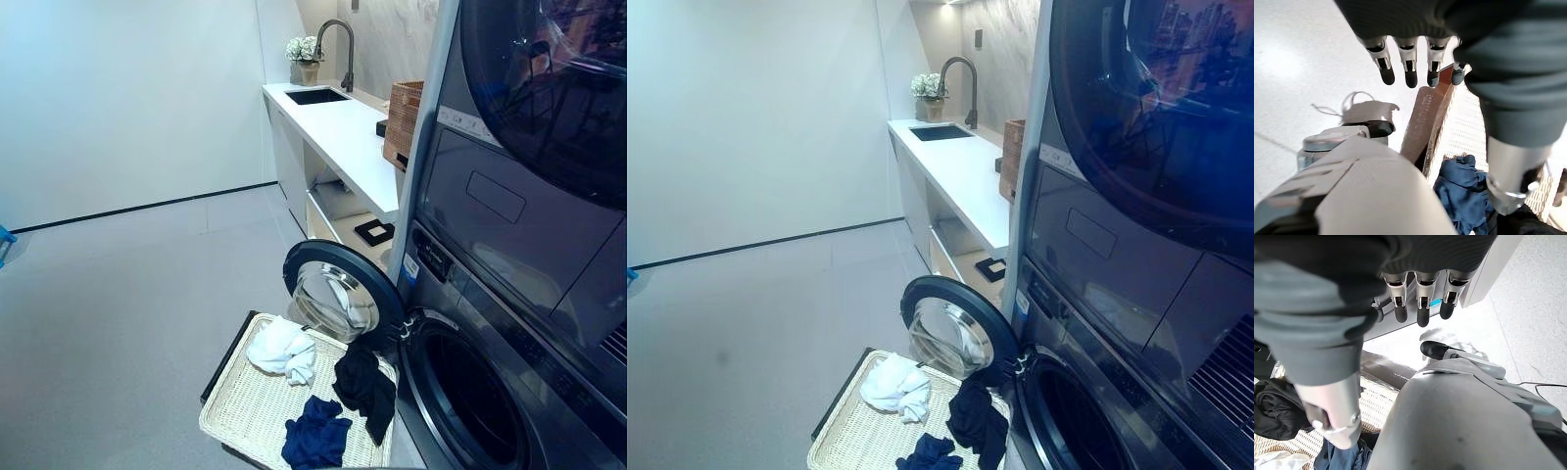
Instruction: Put the clothes into the washing machine.
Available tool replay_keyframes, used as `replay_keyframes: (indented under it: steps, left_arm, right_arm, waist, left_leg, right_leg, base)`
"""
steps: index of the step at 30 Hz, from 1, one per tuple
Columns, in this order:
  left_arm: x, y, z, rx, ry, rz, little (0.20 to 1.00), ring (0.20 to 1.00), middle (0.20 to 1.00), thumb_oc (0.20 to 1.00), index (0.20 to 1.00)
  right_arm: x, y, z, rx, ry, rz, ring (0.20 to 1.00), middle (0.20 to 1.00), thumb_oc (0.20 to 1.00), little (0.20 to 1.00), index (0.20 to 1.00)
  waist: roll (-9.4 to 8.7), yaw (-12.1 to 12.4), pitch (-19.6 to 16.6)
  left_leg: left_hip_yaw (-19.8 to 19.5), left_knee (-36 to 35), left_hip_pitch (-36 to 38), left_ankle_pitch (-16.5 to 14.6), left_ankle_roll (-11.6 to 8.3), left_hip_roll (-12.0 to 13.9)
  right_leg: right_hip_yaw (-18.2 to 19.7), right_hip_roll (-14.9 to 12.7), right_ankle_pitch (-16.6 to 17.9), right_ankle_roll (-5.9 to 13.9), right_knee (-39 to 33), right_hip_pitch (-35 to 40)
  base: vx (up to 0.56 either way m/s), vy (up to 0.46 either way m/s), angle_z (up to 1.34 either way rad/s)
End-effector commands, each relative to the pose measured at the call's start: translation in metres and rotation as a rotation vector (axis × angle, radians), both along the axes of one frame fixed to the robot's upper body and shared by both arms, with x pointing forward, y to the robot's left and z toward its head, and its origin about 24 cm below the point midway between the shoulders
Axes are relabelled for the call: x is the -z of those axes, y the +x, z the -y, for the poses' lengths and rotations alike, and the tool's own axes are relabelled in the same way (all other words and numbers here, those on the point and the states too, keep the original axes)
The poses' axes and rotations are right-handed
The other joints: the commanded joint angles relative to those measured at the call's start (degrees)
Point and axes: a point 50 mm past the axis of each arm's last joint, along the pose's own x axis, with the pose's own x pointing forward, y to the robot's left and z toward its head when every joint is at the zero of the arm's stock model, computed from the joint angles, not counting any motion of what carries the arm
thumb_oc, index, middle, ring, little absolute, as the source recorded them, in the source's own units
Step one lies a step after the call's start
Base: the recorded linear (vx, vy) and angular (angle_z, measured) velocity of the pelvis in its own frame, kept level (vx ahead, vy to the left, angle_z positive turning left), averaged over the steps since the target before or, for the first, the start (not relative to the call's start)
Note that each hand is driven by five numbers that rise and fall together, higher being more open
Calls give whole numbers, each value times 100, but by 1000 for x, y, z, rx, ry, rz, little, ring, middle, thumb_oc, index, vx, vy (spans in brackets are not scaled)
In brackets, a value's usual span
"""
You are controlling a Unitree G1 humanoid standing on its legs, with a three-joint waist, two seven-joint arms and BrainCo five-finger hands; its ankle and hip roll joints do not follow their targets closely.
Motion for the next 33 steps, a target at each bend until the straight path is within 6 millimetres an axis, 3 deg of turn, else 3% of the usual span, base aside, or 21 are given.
replay_keyframes:
  steps: [1,2,7,9,14,22,25,29,33]
  left_arm:
    - [-22,52,-20,-94,123,248,1000,1000,1000,1000,1000]
    - [-23,54,-22,-106,133,264,1000,1000,1000,1000,1000]
    - [-65,120,-30,-223,237,595,1000,1000,1000,1000,1000]
    - [-98,163,-23,-188,296,784,1000,1000,1000,1000,1000]
    - [-151,215,-15,-145,380,1019,1000,1000,1000,1000,1000]
    - [-206,253,-5,38,565,1214,1000,1000,1000,1000,1000]
    - [-233,267,-1,153,687,1294,1000,1000,1000,1000,1000]
    - [-254,278,4,272,819,1354,1000,1000,1000,1000,1000]
    - [-282,290,8,392,1010,1411,1000,1000,1000,1000,1000]
  right_arm:
    - [-11,42,3,14,15,160,1000,1000,1000,1000,1000]
    - [-12,44,4,17,16,172,1000,1000,1000,1000,1000]
    - [-37,102,11,46,5,398,1000,1000,1000,1000,1000]
    - [-55,139,7,27,-4,509,1000,1000,1000,1000,1000]
    - [-83,184,-3,-30,-12,633,1000,1000,1000,1000,1000]
    - [-109,213,-2,-94,-27,734,1000,1000,1000,1000,1000]
    - [-119,223,-3,-112,-32,772,1000,1000,1000,1000,1000]
    - [-132,235,-4,-125,-31,822,1000,1000,1000,1000,1000]
    - [-155,254,-5,-159,-37,901,1000,1000,1000,1000,1000]
  waist:
    - [-170,162,597]
    - [-164,165,614]
    - [-61,198,1238]
    - [-10,203,1609]
    - [7,166,2185]
    - [-152,123,2771]
    - [-235,87,2804]
    - [-274,34,2804]
    - [-284,-66,2804]
  left_leg:
    - [28,43,159,64,381,-134]
    - [21,46,142,66,381,-137]
    - [-60,40,-427,172,395,-180]
    - [-84,40,-823,234,420,-232]
    - [-150,74,-1399,361,473,-315]
    - [-143,296,-2007,502,451,-328]
    - [-159,505,-2425,516,432,-322]
    - [-255,862,-2925,487,427,-362]
    - [-334,1269,-3575,485,421,-426]
  right_leg:
    - [-67,-424,-149,18,380,183]
    - [-64,-423,-147,15,384,165]
    - [-6,-420,-10,-5,445,-497]
    - [69,-366,90,-26,454,-907]
    - [243,-330,190,-36,659,-1601]
    - [309,-320,316,-10,886,-2224]
    - [311,-294,350,-14,1009,-2600]
    - [327,-255,347,-41,1244,-3030]
    - [367,-196,347,-66,1553,-3629]
  base:
    - [0,0,0]
    - [-38,24,0]
    - [-226,26,1]
    - [-297,26,16]
    - [-214,40,1]
    - [-127,21,-6]
    - [-62,-10,-3]
    - [-42,-14,-3]
    - [-23,6,0]
